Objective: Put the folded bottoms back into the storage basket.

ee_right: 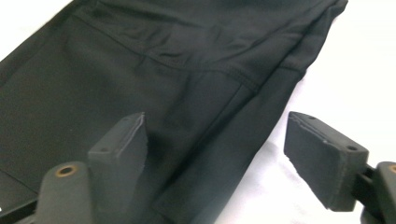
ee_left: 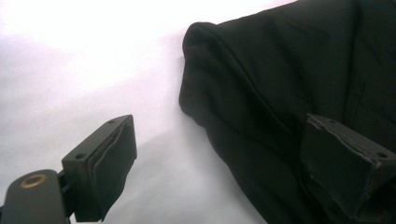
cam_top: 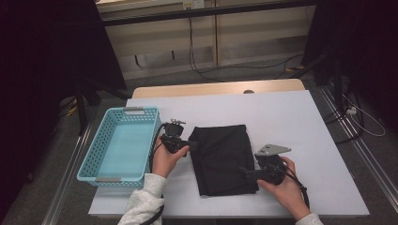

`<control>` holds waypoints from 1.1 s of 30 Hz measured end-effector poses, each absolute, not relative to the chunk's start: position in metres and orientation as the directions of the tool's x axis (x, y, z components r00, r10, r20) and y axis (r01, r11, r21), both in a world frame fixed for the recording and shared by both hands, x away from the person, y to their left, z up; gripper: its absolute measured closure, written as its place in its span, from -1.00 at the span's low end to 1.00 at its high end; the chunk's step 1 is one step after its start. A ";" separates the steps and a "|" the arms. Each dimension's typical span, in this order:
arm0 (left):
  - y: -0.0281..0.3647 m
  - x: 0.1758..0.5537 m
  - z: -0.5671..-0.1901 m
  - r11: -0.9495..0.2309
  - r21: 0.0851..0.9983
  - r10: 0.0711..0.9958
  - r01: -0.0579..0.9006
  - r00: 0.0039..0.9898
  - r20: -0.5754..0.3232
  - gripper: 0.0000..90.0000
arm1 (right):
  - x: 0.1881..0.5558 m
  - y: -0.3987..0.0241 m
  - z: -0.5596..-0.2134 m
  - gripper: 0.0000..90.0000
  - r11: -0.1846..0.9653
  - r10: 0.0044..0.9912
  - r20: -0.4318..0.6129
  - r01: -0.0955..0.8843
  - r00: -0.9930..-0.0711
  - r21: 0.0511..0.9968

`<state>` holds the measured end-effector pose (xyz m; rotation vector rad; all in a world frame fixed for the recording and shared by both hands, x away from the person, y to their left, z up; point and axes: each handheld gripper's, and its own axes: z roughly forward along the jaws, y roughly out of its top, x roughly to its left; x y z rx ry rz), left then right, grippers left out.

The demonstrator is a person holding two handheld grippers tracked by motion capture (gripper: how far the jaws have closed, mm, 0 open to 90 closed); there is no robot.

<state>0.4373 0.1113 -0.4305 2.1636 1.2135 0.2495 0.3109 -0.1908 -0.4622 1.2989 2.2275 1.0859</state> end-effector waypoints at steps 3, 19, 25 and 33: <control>0.111 0.437 -0.431 -0.359 0.617 0.825 0.701 0.547 -0.142 -0.75 | 0.311 -0.189 -0.468 -0.46 0.278 0.851 0.100 0.602 -0.516 0.748; 0.111 0.436 -0.430 -0.352 0.618 0.826 0.703 0.544 -0.148 -0.75 | 0.300 -0.182 -0.468 -0.16 0.218 0.898 0.100 0.631 -0.428 0.744; 0.109 0.436 -0.430 -0.364 0.617 0.820 0.698 0.554 -0.142 -0.75 | 0.299 -0.180 -0.466 0.04 0.207 0.901 0.113 0.642 -0.420 0.738; 0.110 0.436 -0.429 -0.361 0.620 0.822 0.696 0.552 -0.141 -0.76 | 0.297 -0.179 -0.466 0.38 0.193 0.892 0.139 0.642 -0.430 0.741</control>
